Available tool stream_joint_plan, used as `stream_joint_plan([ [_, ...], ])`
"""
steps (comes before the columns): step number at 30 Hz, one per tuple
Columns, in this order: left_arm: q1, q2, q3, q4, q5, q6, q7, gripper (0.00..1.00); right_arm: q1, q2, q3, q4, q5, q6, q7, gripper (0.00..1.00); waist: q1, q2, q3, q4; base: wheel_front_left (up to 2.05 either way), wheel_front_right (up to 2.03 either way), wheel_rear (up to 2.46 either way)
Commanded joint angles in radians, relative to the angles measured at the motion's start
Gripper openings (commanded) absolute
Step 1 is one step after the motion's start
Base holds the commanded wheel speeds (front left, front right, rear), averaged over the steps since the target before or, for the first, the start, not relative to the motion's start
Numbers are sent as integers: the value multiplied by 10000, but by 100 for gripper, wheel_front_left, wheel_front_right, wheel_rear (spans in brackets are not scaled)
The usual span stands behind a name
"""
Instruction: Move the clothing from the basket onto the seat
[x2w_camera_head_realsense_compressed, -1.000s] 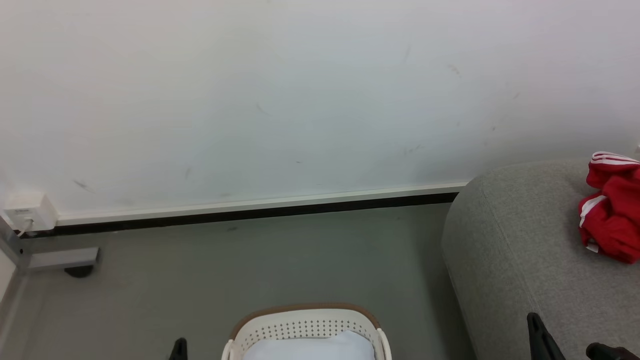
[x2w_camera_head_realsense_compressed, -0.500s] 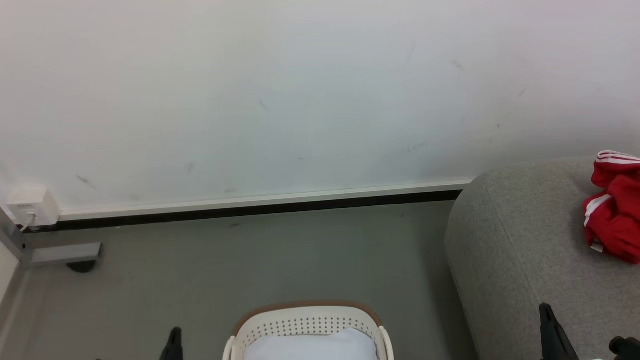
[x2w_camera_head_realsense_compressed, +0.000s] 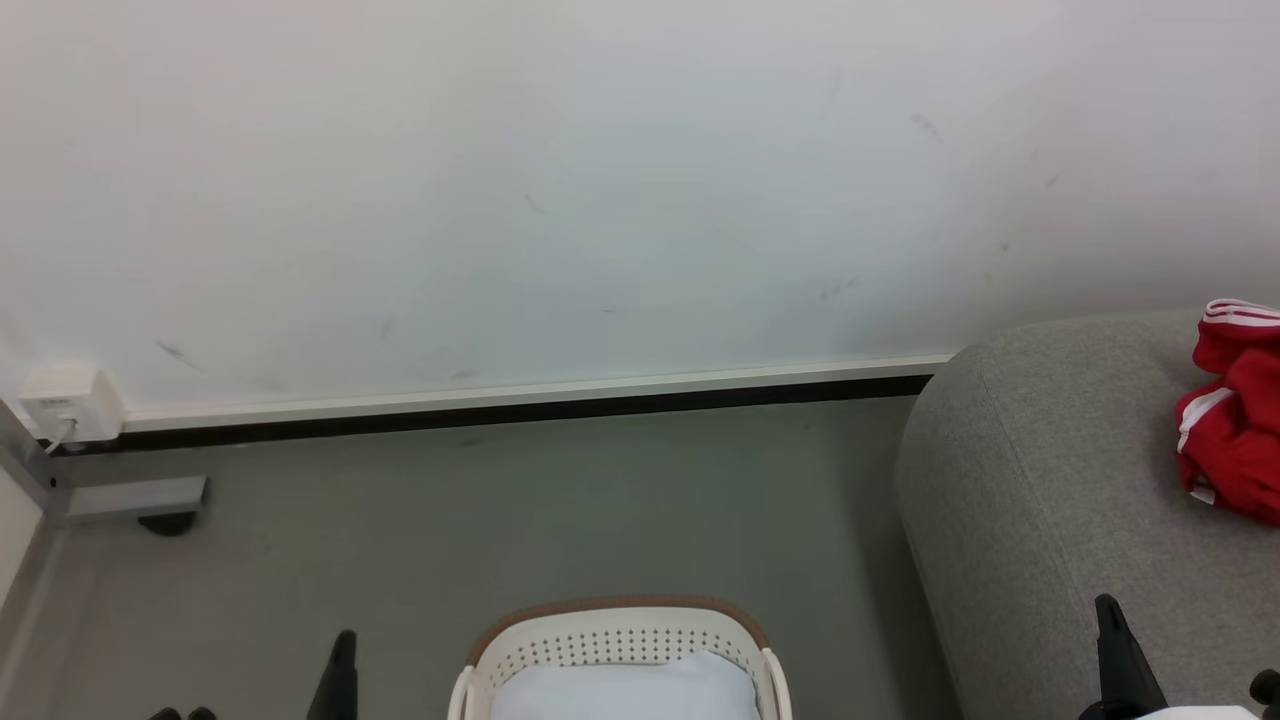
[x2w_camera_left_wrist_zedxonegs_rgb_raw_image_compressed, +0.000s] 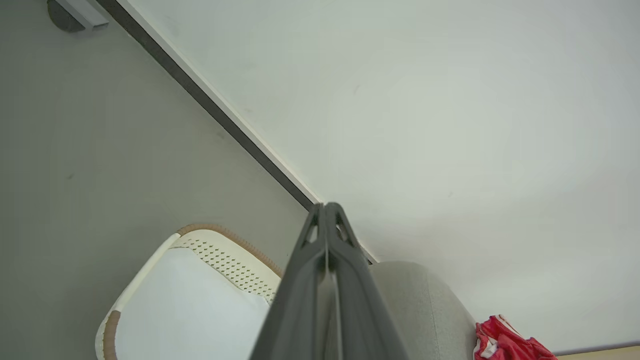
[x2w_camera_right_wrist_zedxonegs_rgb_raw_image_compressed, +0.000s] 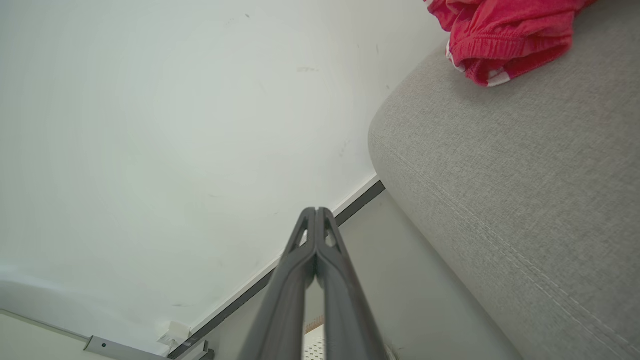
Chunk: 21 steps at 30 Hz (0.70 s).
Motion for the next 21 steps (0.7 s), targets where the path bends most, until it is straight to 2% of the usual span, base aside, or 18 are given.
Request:
stream_joint_plan([
  [1, -239, 49, 63, -151, -241, -53, 68, 0, -285, -73, -52, -165, 259, -7, 66, 0, -1, 0, 6, 6, 0, 0, 0],
  [21, -506, 58, 355, -308, -2383, -274, 653, 0, -431, -86, -302, -426, 2599, -10, 656, 0, -1, 0, 139, 123, 0, 0, 0],
])
